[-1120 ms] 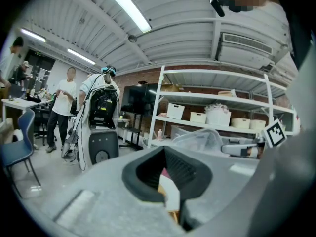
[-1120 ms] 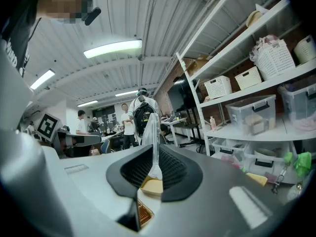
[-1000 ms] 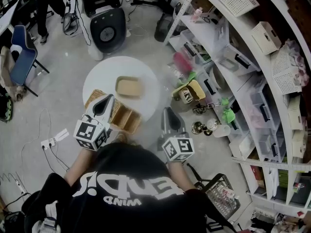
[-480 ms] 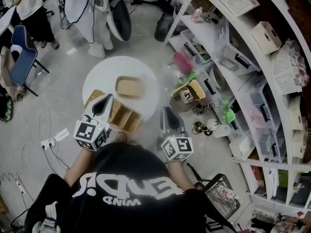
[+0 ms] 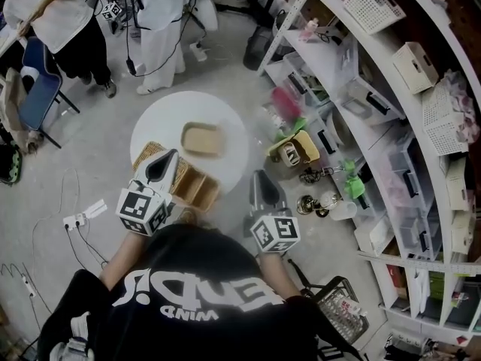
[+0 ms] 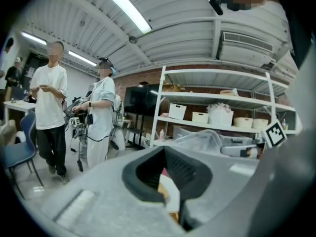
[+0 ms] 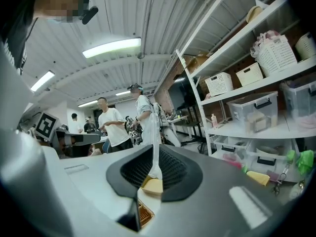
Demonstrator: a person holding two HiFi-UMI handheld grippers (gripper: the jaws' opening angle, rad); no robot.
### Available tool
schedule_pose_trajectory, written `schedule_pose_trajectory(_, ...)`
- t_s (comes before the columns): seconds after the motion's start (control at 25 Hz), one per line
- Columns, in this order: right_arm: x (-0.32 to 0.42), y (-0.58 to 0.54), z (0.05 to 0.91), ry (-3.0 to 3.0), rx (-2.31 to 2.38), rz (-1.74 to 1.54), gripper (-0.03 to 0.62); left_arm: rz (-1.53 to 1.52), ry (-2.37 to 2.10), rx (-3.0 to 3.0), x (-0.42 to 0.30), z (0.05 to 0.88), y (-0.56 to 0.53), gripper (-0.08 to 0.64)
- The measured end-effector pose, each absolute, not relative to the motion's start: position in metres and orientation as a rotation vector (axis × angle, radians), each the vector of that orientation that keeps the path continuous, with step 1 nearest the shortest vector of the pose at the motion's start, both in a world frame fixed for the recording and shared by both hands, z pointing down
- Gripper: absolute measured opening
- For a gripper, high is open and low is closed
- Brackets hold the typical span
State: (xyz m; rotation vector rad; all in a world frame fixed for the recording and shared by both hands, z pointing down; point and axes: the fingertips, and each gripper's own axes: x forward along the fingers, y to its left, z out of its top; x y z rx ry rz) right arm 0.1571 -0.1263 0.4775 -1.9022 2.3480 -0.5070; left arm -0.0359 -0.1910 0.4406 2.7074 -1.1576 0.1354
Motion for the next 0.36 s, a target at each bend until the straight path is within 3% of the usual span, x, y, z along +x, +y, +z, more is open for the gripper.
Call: schedule_pose_trajectory(0.36, 0.1578, -0.1298, 0.4771, 2.364, -1.880, -0.517, 0.038, 0.143, -1.174, 2.696, -0.0357, 0.4402, -0.1918, 0.002)
